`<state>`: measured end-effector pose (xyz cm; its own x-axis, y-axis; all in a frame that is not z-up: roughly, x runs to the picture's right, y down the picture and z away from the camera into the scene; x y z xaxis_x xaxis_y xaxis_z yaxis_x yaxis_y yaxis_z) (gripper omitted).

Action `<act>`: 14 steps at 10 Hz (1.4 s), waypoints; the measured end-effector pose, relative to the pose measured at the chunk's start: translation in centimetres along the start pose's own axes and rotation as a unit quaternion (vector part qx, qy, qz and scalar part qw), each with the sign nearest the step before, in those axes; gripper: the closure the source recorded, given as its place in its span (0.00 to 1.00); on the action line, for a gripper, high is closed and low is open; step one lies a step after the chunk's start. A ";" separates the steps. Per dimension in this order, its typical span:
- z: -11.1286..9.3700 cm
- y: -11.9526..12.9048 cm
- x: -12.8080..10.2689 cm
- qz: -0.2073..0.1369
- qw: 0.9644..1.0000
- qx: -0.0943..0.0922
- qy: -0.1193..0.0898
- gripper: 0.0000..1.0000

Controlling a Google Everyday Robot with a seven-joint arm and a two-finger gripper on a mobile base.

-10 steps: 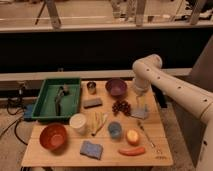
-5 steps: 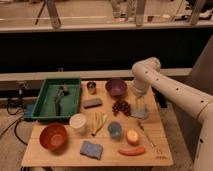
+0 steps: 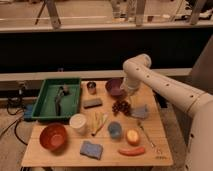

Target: Wipe red bowl with brush

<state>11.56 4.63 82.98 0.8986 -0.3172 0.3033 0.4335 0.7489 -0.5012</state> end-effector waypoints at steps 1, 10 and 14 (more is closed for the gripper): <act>-0.1 -0.9 -1.1 -0.017 1.000 0.001 -0.001 0.20; -1.1 -8.5 -13.6 -0.199 0.980 0.013 -0.011 0.20; -1.4 -10.6 -19.1 -0.260 0.966 0.015 -0.012 0.20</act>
<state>-10.09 1.89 81.38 0.5588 -0.6408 0.5264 0.8225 0.5093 -0.2531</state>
